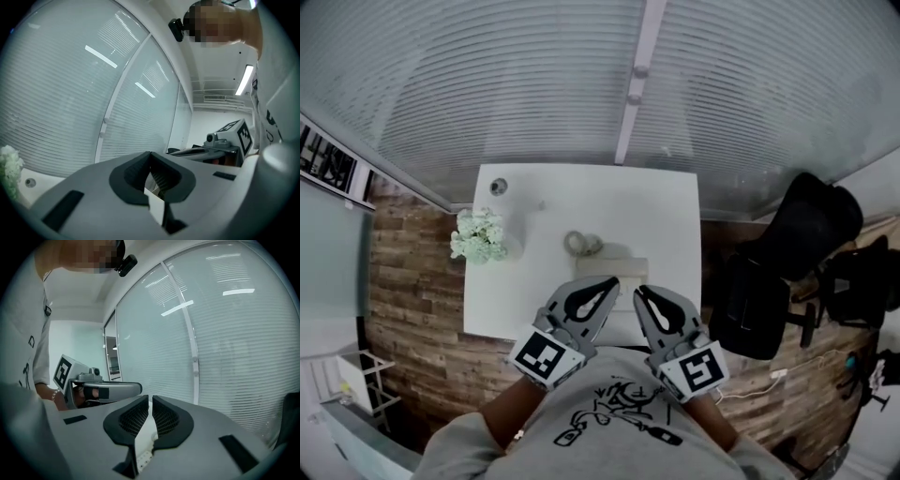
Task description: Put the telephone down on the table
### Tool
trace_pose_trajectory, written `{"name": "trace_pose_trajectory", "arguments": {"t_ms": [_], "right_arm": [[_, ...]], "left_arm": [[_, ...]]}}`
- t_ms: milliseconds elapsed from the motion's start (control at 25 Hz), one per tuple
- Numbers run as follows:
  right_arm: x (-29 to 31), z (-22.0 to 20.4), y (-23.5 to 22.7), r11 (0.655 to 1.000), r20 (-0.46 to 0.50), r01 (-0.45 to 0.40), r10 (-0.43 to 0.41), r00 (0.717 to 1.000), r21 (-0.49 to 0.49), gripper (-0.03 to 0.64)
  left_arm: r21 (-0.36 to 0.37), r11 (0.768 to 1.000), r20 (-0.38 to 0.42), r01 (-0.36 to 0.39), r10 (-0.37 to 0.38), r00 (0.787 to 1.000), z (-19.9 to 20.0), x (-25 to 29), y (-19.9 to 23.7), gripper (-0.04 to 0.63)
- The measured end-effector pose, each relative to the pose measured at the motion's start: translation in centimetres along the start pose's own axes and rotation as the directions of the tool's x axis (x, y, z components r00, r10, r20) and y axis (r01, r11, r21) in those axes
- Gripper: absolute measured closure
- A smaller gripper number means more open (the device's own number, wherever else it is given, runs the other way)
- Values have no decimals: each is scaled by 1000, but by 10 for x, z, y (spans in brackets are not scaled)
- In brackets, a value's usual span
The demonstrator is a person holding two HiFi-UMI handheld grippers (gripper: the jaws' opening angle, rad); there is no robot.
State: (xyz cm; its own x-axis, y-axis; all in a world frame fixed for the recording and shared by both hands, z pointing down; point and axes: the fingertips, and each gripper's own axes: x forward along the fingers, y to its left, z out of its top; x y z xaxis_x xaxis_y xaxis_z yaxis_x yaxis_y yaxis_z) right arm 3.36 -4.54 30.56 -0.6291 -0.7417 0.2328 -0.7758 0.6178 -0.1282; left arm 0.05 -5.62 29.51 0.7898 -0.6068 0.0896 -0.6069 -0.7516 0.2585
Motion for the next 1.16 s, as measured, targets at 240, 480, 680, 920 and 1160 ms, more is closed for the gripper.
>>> {"name": "trace_pose_trajectory", "arguments": {"t_ms": [240,480,680,920,1160], "right_arm": [[-5,25,9,1000,47,-27,28,999,-9,574],[-9,38,14,999,68,-28,29,997,-17,575],[-11,43,15,999,75,-33,34,997,-18,575],[-12,45,15,999,70,-36,37,997,-16,575],[-11,48,13,999,82,-43,45,996,-16,575]], "left_arm": [[19,999,32,-27,27,999,16,-5,-12,592],[42,999,24,-32,31,999,22,-7,-20,592],[18,999,53,-29,28,998,29,-7,-23,592],[36,999,54,-30,28,998,31,-8,-23,592],[23,999,67,-30,28,997,35,-7,-22,592]]}}
